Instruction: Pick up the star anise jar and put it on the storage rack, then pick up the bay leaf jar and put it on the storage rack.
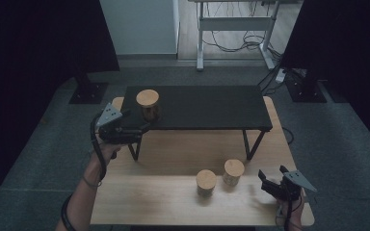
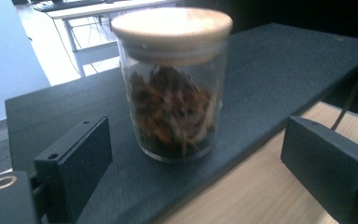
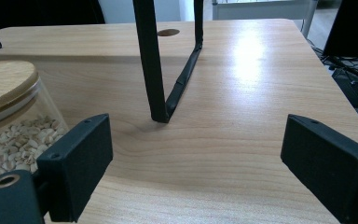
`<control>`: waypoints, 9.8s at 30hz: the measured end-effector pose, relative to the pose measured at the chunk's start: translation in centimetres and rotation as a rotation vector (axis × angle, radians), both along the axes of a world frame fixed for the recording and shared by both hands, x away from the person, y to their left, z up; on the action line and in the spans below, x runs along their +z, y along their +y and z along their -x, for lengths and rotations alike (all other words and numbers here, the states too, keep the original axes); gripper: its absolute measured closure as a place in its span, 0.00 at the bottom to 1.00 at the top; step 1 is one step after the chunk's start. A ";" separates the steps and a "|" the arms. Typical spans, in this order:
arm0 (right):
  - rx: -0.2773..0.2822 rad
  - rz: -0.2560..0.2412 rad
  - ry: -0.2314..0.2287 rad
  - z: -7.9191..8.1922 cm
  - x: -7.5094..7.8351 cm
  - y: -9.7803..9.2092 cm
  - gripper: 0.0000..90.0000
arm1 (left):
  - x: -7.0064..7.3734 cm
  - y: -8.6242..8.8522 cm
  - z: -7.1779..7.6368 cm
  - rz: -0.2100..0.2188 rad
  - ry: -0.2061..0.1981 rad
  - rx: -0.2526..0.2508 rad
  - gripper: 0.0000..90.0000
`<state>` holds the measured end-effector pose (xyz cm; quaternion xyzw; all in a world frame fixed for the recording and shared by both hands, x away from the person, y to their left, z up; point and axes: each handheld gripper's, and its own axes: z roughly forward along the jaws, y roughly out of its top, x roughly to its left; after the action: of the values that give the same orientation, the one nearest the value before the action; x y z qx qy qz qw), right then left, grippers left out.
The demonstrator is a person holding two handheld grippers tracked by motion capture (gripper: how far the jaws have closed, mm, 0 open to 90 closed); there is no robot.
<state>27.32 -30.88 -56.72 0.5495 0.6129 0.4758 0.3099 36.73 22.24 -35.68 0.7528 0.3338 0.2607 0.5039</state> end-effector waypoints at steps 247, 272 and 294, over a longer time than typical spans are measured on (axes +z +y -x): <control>0.568 0.110 -0.064 1.5 2.4 18.0 0.28 | -18.3 -0.5 8.2 -0.003 0.269 -0.102 0.10; 0.578 0.092 -0.125 2.3 4.5 17.1 0.28 | -18.2 -0.4 8.2 -0.003 0.266 -0.098 0.10; 0.583 0.063 -0.161 2.4 6.2 16.7 0.28 | -18.3 -0.5 8.1 -0.004 0.270 -0.100 0.10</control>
<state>24.89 -14.21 -50.51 0.3011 0.7329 0.5673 0.2246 28.60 21.74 -53.96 0.7977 0.3601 0.1324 0.4652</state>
